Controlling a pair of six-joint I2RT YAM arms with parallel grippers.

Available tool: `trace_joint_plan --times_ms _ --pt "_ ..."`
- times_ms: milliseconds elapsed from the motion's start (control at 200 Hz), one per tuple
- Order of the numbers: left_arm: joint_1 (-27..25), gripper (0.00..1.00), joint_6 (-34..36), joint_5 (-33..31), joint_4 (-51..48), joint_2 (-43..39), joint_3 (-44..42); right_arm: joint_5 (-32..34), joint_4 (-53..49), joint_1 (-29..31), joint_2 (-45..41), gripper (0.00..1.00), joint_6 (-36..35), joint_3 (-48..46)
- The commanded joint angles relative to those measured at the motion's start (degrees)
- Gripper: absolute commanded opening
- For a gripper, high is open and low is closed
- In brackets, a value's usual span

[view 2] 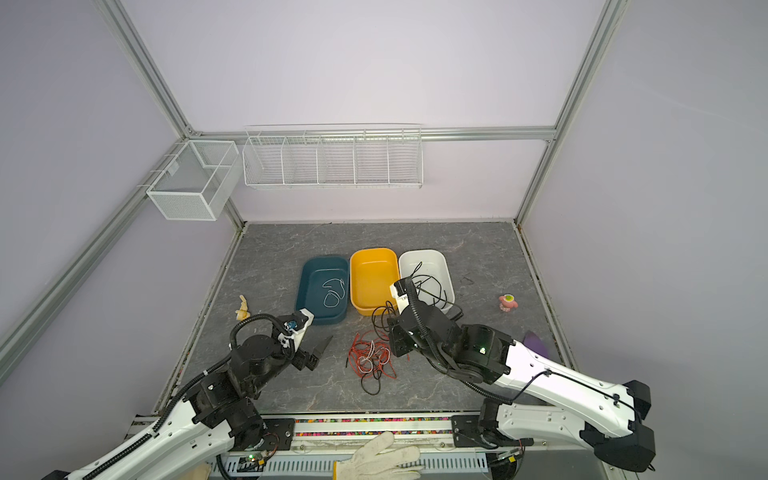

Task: Untangle the cables
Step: 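Lift the black cable with the right gripper toward the white tub while the left shifts, then lower the black cable into the white tub and open the right gripper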

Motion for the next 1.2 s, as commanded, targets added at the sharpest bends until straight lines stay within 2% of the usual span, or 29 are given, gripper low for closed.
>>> trace_joint_plan --times_ms 0,170,380,585,775,905,1090,1194 --pt "-0.3 0.99 2.5 4.0 -0.9 0.5 -0.1 2.9 -4.2 -3.3 -3.0 0.07 -2.3 -1.7" --pt "-0.4 0.99 6.6 9.1 -1.0 1.1 0.4 -0.9 -7.1 -9.9 -6.7 0.07 -6.4 -1.0" --pt "-0.4 0.99 14.3 9.5 0.1 5.3 2.2 -5.3 -9.1 -17.6 -7.0 0.07 -10.3 0.5" --pt "-0.5 0.99 23.1 13.0 3.0 14.3 5.5 -11.5 -10.9 -25.1 -1.7 0.06 -13.4 5.5" --pt "-0.5 0.99 29.4 15.3 3.1 25.7 10.6 -14.4 -13.1 -28.4 5.1 0.07 -12.7 10.3" --pt "-0.4 0.99 30.4 15.4 8.0 29.4 9.7 -16.7 -12.3 -32.0 8.9 0.07 -11.9 10.4" --pt "-1.6 0.99 30.4 15.8 16.7 28.6 4.1 -26.7 -10.2 -40.2 13.6 0.07 -10.1 10.2" --pt "-2.0 0.99 28.2 14.4 19.4 27.1 2.9 -31.6 -9.7 -42.9 17.0 0.07 -10.1 11.5"
